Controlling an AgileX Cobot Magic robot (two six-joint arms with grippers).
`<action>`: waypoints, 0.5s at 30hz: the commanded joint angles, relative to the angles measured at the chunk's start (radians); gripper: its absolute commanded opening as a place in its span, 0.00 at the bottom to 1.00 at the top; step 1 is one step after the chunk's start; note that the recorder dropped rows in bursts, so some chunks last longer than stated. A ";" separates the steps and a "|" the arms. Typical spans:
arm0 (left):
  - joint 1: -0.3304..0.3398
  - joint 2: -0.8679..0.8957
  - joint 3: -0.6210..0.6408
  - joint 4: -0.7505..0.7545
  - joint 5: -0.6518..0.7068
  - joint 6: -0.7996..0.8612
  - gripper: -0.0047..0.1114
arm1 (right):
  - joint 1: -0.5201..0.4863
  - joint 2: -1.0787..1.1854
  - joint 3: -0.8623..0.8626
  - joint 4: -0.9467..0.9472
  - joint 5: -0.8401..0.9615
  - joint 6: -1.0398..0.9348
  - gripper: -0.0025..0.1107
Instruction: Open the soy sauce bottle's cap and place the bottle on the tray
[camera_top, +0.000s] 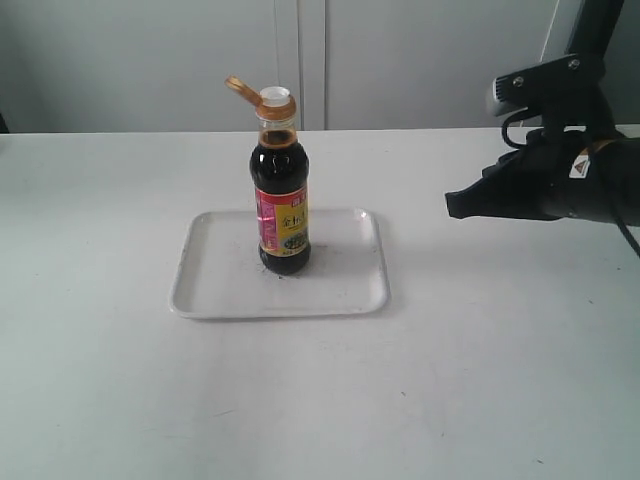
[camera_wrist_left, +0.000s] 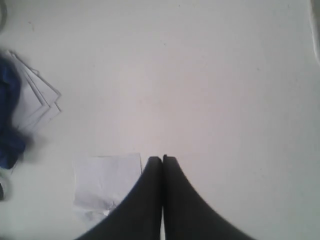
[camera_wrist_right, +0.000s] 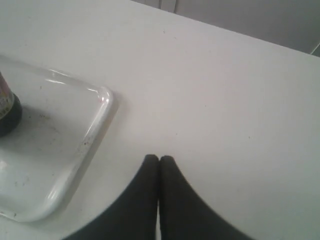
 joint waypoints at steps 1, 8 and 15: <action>0.007 -0.014 -0.012 -0.028 0.088 0.025 0.04 | 0.000 -0.004 -0.060 -0.003 0.117 -0.006 0.02; 0.007 -0.028 -0.012 -0.033 0.095 0.045 0.04 | 0.000 -0.004 -0.203 -0.003 0.405 0.010 0.02; 0.007 -0.056 -0.012 -0.044 0.115 0.051 0.04 | 0.000 -0.004 -0.320 -0.082 0.724 0.008 0.02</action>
